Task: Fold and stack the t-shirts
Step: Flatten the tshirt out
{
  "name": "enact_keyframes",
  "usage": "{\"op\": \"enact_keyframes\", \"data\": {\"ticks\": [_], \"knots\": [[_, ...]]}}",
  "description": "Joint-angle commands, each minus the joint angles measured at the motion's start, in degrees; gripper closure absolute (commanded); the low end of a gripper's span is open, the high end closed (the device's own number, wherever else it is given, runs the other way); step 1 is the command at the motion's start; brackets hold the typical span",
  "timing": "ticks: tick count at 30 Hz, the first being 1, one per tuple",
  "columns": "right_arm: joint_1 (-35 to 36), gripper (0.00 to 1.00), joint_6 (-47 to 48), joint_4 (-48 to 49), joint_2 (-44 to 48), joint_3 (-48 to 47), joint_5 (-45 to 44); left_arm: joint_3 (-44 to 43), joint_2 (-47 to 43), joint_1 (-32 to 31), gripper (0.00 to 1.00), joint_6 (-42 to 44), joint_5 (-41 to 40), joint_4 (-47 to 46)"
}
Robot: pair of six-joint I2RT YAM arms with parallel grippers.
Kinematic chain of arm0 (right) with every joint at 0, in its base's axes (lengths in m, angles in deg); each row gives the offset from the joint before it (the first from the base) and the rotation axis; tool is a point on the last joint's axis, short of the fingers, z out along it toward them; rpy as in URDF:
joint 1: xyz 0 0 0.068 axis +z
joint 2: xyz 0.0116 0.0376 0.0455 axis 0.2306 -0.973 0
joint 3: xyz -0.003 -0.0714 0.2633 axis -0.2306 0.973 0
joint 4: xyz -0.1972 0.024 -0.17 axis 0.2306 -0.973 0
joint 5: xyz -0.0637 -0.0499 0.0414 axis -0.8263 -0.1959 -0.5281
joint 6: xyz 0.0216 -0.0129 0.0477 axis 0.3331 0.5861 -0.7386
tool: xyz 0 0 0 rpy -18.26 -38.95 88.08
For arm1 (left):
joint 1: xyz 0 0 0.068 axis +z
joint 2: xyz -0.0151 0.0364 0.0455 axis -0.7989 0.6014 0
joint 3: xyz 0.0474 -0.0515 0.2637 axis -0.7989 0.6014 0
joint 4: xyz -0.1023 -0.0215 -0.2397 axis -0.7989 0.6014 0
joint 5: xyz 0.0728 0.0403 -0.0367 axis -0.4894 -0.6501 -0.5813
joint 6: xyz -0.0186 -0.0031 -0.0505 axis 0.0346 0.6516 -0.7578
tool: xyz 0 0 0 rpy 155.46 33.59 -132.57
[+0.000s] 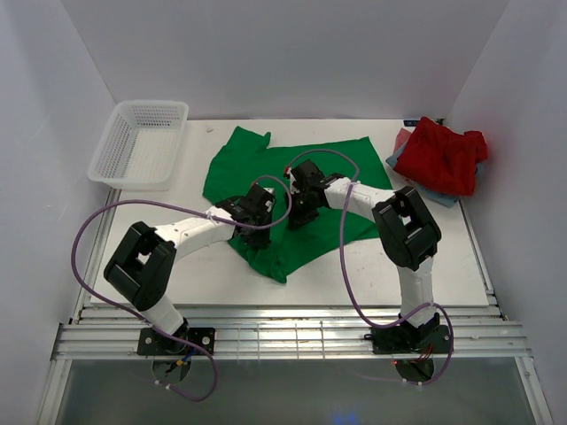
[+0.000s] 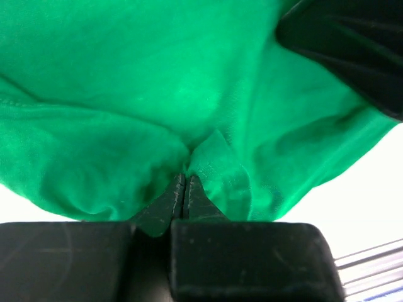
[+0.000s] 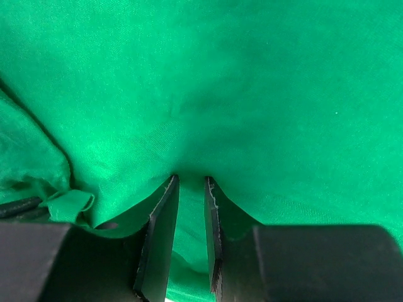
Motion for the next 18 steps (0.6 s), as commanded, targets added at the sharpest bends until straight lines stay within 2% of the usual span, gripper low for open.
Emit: {"op": "enact_keyframes", "data": {"ticks": [1,3,9,14,18], "knots": [[-0.1,0.71,0.0,-0.8,-4.3,0.4,-2.4,1.0,-2.4,0.0,1.0,-0.1,-1.7,1.4],[-0.1,0.71,0.0,-0.9,-4.4,0.6,-2.7,1.4,-3.4,-0.2,1.0,-0.9,-2.7,2.3],[-0.1,0.71,0.2,-2.1,-5.1,-0.7,-2.2,5.2,-16.5,-0.7,1.0,-8.0,-3.3,12.5],[-0.1,0.71,1.3,-3.1,-7.0,-3.1,-1.2,8.1,-28.2,-1.7,1.0,-15.2,1.4,24.2],[-0.1,0.71,2.0,-3.8,-7.9,-4.0,-0.7,10.5,-33.4,-2.4,1.0,-18.5,9.9,29.8]]}}
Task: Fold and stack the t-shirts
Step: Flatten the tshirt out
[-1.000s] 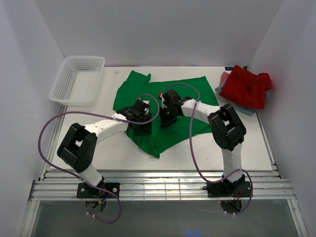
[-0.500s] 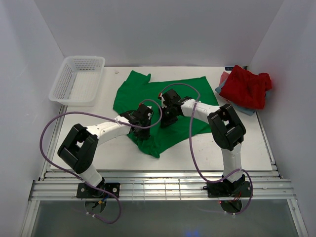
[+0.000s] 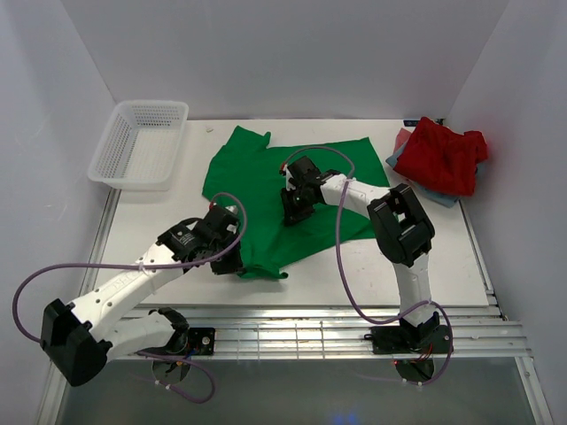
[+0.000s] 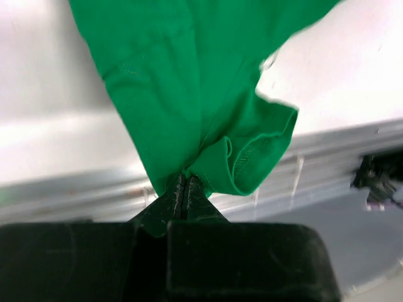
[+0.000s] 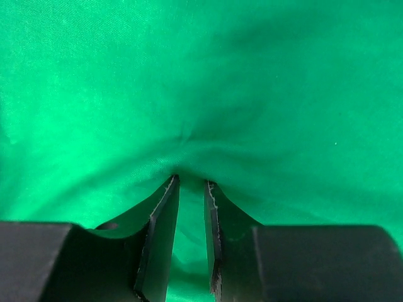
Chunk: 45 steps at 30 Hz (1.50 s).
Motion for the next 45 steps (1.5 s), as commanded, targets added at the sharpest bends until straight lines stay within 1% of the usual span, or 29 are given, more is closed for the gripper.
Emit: {"op": "enact_keyframes", "data": {"ticks": [1,4,6,7,8,10,11,13,15,16,17,18,19,20,21,22,24,26,30,32,36,41,44,45], "knots": [[-0.1,0.71,1.9,-3.0,-5.0,0.6,-2.0,2.9,-3.3,-1.3,1.0,-6.6,8.4,10.2],[-0.1,0.71,2.4,-3.4,-5.3,0.4,-2.3,5.5,-7.9,-3.3,0.99,-9.0,9.8,14.1],[-0.1,0.71,2.4,-3.4,-5.3,0.7,-2.3,6.7,-10.9,-3.5,0.89,-9.6,10.0,15.7],[-0.1,0.71,2.4,-3.3,-5.3,0.7,-2.3,7.6,-11.5,-3.5,0.73,-9.6,10.1,17.2],[-0.1,0.71,2.3,-3.3,-5.3,0.8,-2.1,7.6,-12.0,-3.5,0.68,-9.2,10.2,17.7],[-0.1,0.71,2.4,-3.5,-5.5,0.7,-2.1,5.9,-12.6,-3.6,0.63,-8.9,9.1,18.7],[-0.1,0.71,2.5,-3.5,-5.5,0.8,-2.2,4.5,-12.7,-3.7,0.58,-8.5,8.2,19.0],[0.0,0.71,2.5,-3.6,-5.6,0.6,-2.4,1.6,-11.5,-3.8,0.52,-7.2,6.1,19.6],[-0.1,0.71,2.5,-3.9,-5.3,0.6,-2.9,-3.4,-9.5,-3.7,0.51,-5.9,2.6,19.3],[-0.1,0.71,2.5,-3.8,-4.9,0.7,-3.1,-4.8,-7.2,-3.7,0.52,-5.1,0.9,17.7],[-0.1,0.71,2.4,-3.6,-4.6,1.2,-3.1,-6.3,-5.6,-3.7,0.52,-4.2,-2.8,16.0],[-0.1,0.71,2.1,-3.2,-4.3,1.3,-3.1,-6.9,-3.9,-3.7,0.53,-3.3,-4.1,14.2],[0.0,0.71,1.9,-3.1,-3.6,1.5,-3.1,-7.2,0.1,-3.7,0.55,-2.3,-5.3,10.2],[0.0,0.71,1.6,-2.8,-3.2,2.0,-2.8,-7.4,2.3,-3.7,0.58,-1.8,-6.4,7.6],[-0.1,0.71,1.5,-2.5,-2.7,2.2,-2.6,-7.8,4.4,-3.7,0.66,-1.3,-7.8,2.8],[-0.1,0.71,1.4,-2.3,-2.0,2.2,-2.6,-8.2,8.3,-3.7,0.7,-0.1,-8.2,0.5],[-0.1,0.71,1.5,-2.4,-1.4,2.7,-2.9,-9.5,11.8,-3.8,0.78,1.1,-10.1,-5.5],[-0.1,0.71,1.6,-2.4,-1.0,2.8,-3.1,-10.2,15.9,-3.7,0.79,3.1,-11.4,-8.6],[-0.1,0.71,1.6,-2.0,-0.9,3.4,-3.0,-9.6,20.6,-3.7,0.82,6.2,-13.6,-13.2],[-0.1,0.71,1.5,-1.6,-0.9,3.7,-3.0,-7.0,21.2,-3.7,0.84,7.4,-15.2,-15.6],[-0.1,0.71,1.0,-1.0,-1.0,4.0,-2.4,-3.3,21.0,-3.7,0.84,8.2,-16.5,-19.6],[-0.1,0.71,0.9,-0.7,-1.2,3.7,-2.2,0.1,22.6,-3.7,0.85,8.4,-16.1,-20.1],[-0.1,0.71,0.9,-1.0,-1.3,3.4,-2.3,2.1,21.0,-3.7,0.99,7.2,-15.8,-17.9],[-0.1,0.71,0.9,-1.0,-1.3,3.4,-2.3,2.6,20.1,-3.7,1.0,6.9,-16.4,-15.6]]}}
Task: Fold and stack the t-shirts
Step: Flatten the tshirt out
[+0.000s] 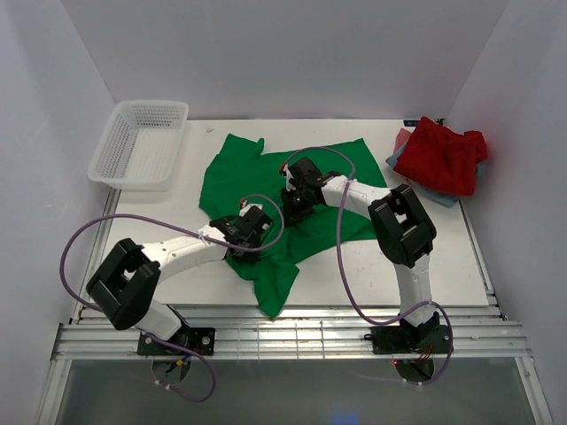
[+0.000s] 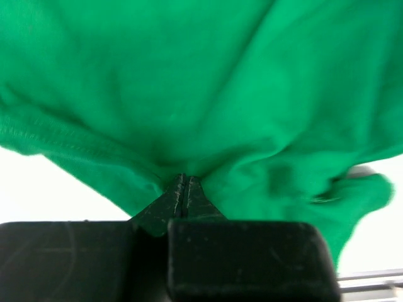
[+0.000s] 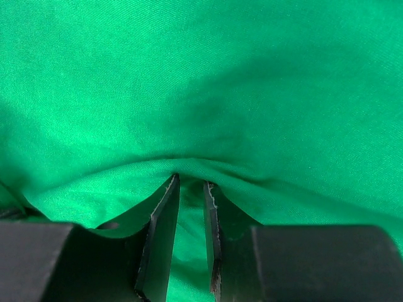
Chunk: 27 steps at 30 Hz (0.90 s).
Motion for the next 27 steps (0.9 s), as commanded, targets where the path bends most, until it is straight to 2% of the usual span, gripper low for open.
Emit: {"op": "enact_keyframes", "data": {"ticks": [1,4,5,7,10,16,19,21,24,27], "knots": [[0.0,0.71,0.7,-3.0,-1.9,1.9,-2.7,2.3,-3.8,-0.2,1.0,-1.1,-2.0,3.7],[-0.1,0.71,0.6,-2.7,-1.9,2.0,-2.4,4.6,-9.4,-0.2,1.0,-2.0,-3.3,9.6],[-0.1,0.71,0.5,-2.7,-2.0,1.9,-2.3,5.1,-11.1,-0.5,1.0,-6.0,-4.1,11.8],[0.0,0.71,0.5,-2.9,-2.2,1.8,-2.3,6.1,-16.8,-0.7,1.0,-6.1,1.8,12.2],[-0.1,0.71,0.6,-3.1,-2.0,1.6,-2.8,4.7,-20.1,-0.7,1.0,-11.6,2.7,20.9],[-0.1,0.71,0.8,-3.8,-2.3,0.9,-3.1,1.7,-24.6,-0.8,1.0,-14.2,0.1,32.5],[-0.1,0.71,0.7,-4.0,-1.7,0.4,-3.5,-0.7,-23.1,-0.8,1.0,-14.3,-1.2,29.6],[-0.1,0.71,0.8,-4.3,-1.0,-0.4,-3.6,-3.0,-20.4,-0.8,1.0,-12.3,-1.8,23.1],[-0.1,0.71,1.1,-5.5,-0.9,-1.5,-4.0,-6.6,-11.6,-0.7,1.0,-10.4,-1.6,15.5],[0.0,0.71,1.1,-5.9,-0.6,-1.1,-4.3,-9.0,-4.1,-0.7,1.0,-8.9,-0.5,11.9]]}}
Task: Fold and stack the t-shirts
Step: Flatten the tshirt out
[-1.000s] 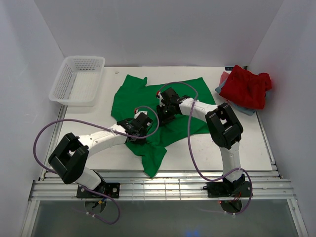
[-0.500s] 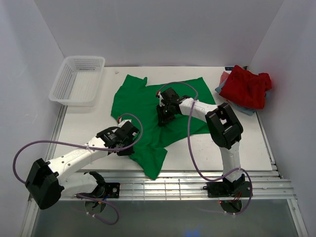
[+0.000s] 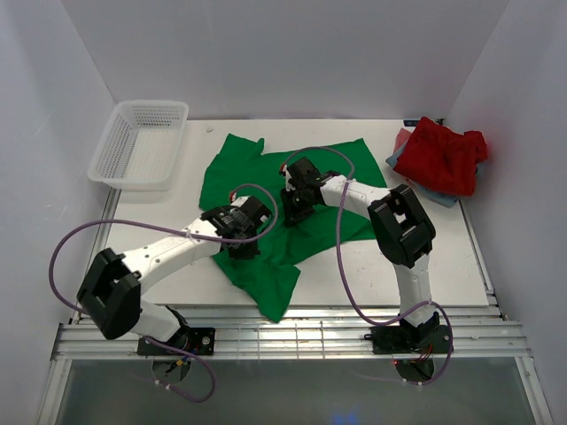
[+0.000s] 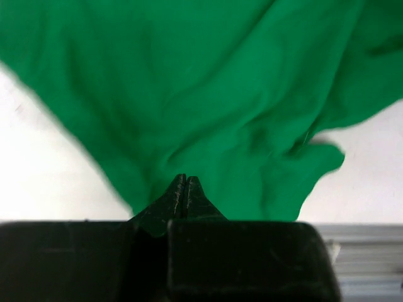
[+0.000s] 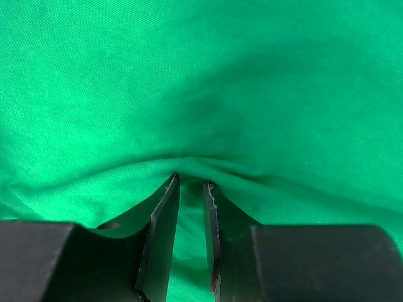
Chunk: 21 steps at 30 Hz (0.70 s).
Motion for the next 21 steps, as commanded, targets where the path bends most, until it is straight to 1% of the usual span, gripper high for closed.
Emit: {"op": "enact_keyframes", "data": {"ticks": [1,2,5,7,9,12,13,15,16,17,19,21], "knots": [[-0.2,0.71,1.0,-4.2,-0.4,0.0,-2.9,-2.2,6.0,-0.2,1.0,1.9,-0.1,-7.6],[-0.2,0.71,0.9,-4.2,-0.3,0.4,-2.9,-2.0,7.2,-0.2,1.0,2.2,-0.2,-7.6],[-0.2,0.71,0.8,-3.7,0.2,1.4,-3.1,0.2,6.9,-0.2,1.0,1.8,-0.6,-4.8],[-0.2,0.71,0.8,-3.7,0.1,1.5,-3.2,1.2,4.9,-0.2,1.0,1.1,-1.6,-2.3],[-0.2,0.71,0.8,-3.7,-0.3,1.3,-3.0,2.0,2.0,-0.2,1.0,0.5,-0.8,0.6],[-0.2,0.71,0.8,-3.8,-1.1,0.2,-2.7,5.0,-1.0,-0.2,1.0,-1.7,4.3,4.2],[-0.1,0.71,0.8,-4.1,-1.5,-0.6,-2.6,7.5,-3.5,-0.2,1.0,-2.4,7.1,4.9],[-0.2,0.71,0.8,-4.4,-2.0,-1.2,-2.5,9.9,-6.4,-0.4,1.0,-4.7,9.1,7.3],[-0.2,0.71,0.8,-4.4,-2.2,-1.4,-2.5,11.2,-9.6,-0.5,1.0,-5.5,10.2,7.8],[-0.2,0.71,0.8,-4.4,-2.3,-1.8,-2.5,14.3,-11.2,-0.7,1.0,-6.2,12.3,8.0],[-0.2,0.71,0.7,-4.4,-2.6,-2.0,-2.4,17.2,-13.7,-0.8,1.0,-7.7,13.8,8.7],[-0.2,0.71,0.8,-4.4,-2.9,-2.1,-2.3,18.7,-16.3,-1.2,1.0,-7.8,13.2,9.6]]}}
